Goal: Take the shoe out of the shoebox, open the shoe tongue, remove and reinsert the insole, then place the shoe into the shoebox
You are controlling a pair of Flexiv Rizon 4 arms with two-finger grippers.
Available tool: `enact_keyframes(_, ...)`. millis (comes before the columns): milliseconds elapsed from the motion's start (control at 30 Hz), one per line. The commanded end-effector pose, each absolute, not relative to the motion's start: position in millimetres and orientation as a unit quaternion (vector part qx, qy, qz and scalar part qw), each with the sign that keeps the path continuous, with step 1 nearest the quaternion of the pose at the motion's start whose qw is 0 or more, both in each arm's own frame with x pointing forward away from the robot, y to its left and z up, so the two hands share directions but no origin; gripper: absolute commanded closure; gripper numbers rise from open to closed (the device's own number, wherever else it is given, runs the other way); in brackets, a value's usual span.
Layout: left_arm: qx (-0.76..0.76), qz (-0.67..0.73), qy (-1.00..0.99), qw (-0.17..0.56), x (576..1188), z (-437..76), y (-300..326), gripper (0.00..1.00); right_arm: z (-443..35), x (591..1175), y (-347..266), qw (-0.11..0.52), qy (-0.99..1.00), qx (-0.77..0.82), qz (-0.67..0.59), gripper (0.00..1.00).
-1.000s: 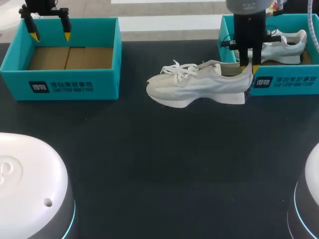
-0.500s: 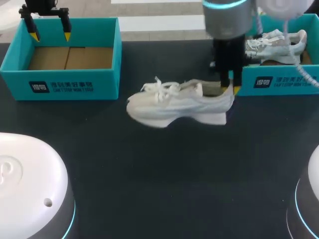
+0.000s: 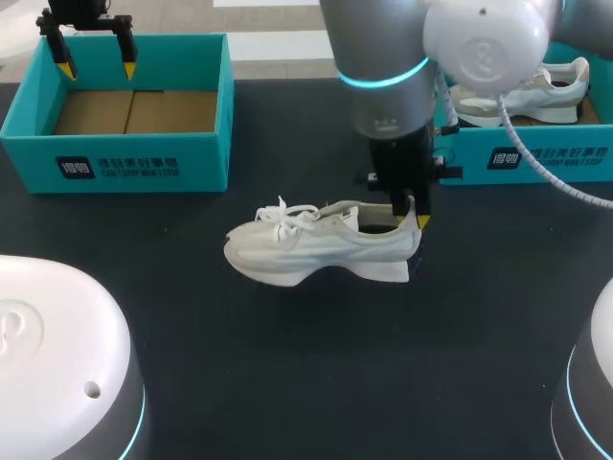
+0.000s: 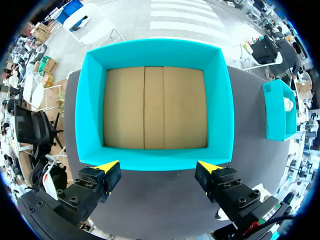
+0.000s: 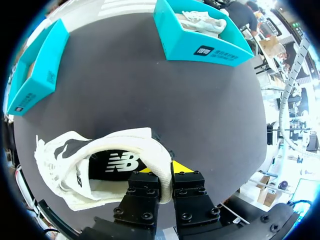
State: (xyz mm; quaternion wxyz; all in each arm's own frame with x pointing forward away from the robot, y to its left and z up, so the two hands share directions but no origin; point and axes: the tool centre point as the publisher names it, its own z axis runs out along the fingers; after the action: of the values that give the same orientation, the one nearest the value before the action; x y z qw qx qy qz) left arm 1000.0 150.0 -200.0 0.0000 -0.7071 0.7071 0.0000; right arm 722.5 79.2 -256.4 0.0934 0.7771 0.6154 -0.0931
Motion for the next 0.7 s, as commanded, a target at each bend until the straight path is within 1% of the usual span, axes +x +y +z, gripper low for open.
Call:
enact_keyframes(33,-0.707,0.000,0.707,0.000,1000,-200,150,0.00,-280,715,85,0.101,0.611,0.781,-0.077,1.00)
enact_keyframes(67,-0.707,0.000,0.707,0.000,1000,-200,150,0.00,-285,715,86,0.111,0.612,0.779,-0.078,1.00)
enact_keyframes(167,-0.707,0.000,0.707,0.000,1000,-200,150,0.00,-299,713,89,0.111,0.621,0.772,-0.073,1.00)
enact_keyframes(200,-0.707,0.000,0.707,0.000,1000,-200,150,0.00,-304,713,89,0.101,0.625,0.770,-0.079,1.00)
enact_keyframes(367,-0.707,0.000,0.707,0.000,1000,-200,150,0.00,-321,711,94,0.091,0.638,0.762,-0.065,1.00)
enact_keyframes(700,-0.707,0.000,0.707,0.000,1000,-200,150,0.00,-348,712,99,0.090,0.646,0.755,-0.066,1.00)
